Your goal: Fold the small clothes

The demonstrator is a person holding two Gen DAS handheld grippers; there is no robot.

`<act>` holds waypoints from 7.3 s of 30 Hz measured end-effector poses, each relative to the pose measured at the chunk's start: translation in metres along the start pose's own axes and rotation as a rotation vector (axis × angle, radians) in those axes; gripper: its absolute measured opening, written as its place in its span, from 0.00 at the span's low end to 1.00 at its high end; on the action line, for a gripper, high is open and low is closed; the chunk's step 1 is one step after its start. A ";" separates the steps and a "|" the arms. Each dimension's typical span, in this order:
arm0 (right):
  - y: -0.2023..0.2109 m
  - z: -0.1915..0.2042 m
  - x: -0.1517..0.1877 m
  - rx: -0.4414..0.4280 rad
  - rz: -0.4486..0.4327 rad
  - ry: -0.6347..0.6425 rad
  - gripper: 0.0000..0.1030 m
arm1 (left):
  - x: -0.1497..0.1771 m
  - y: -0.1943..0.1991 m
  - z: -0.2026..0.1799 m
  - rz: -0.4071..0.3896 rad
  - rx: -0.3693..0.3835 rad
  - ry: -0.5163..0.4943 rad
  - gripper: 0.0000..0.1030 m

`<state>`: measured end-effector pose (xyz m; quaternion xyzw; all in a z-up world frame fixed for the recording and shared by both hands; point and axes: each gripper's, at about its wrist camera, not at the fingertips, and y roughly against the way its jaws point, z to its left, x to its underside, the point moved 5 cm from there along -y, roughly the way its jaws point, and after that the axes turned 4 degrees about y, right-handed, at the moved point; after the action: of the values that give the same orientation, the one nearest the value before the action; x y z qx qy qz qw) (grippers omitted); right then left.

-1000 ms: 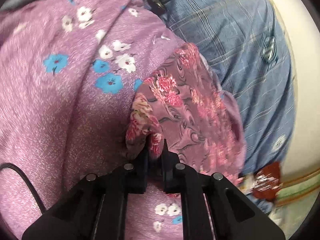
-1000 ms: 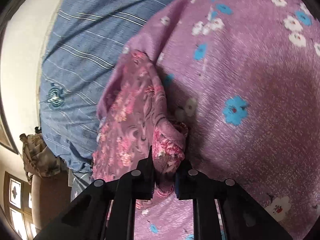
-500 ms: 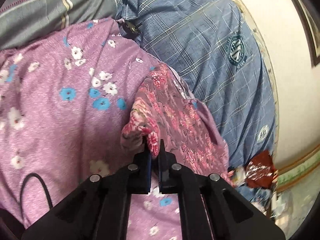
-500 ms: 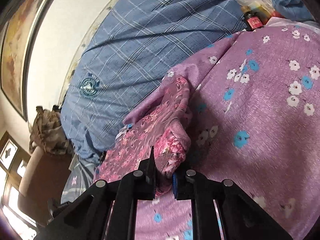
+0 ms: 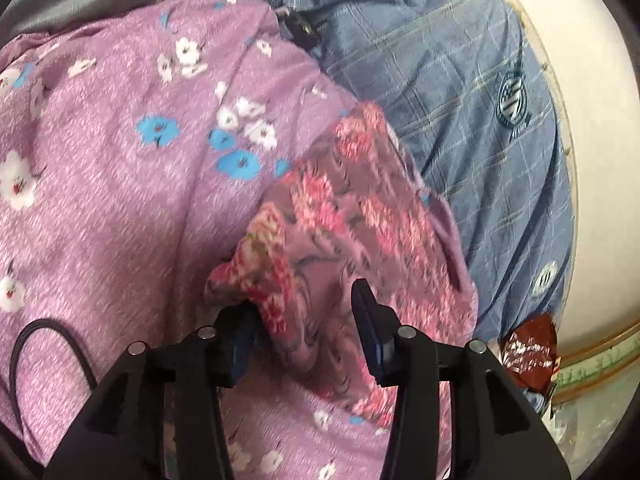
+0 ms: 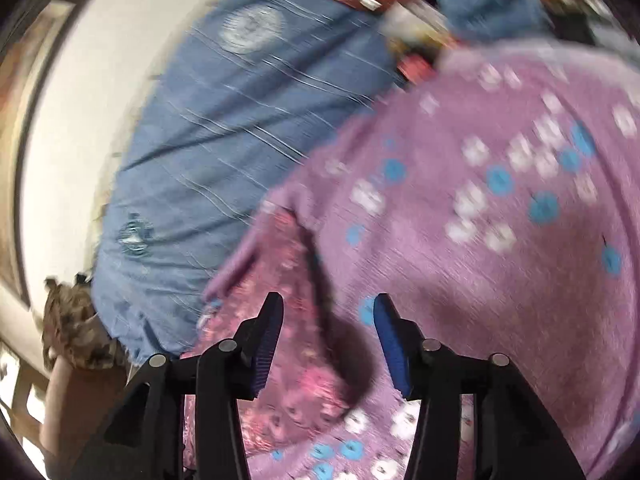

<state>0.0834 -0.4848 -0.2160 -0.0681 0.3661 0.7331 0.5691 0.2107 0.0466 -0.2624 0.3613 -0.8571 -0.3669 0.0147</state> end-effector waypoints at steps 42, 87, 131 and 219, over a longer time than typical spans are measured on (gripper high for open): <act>-0.092 0.063 0.024 -0.189 0.324 0.109 0.09 | 0.139 -0.034 -0.248 0.029 0.096 -0.730 0.05; -0.080 0.096 0.027 -0.144 0.315 0.443 0.11 | 0.147 -0.050 -0.142 0.280 -0.098 -0.655 0.58; -0.205 0.127 -0.017 -0.236 0.382 0.202 0.32 | 0.121 -0.084 -0.163 0.246 -0.015 -0.800 0.68; -0.119 0.049 -0.023 -0.017 0.263 0.277 0.59 | 0.090 -0.121 -0.205 0.070 -0.107 -0.982 0.82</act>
<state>0.2121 -0.4628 -0.2241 -0.1248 0.4402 0.7879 0.4122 0.2773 -0.1939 -0.2116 0.1155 -0.7544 -0.5365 -0.3603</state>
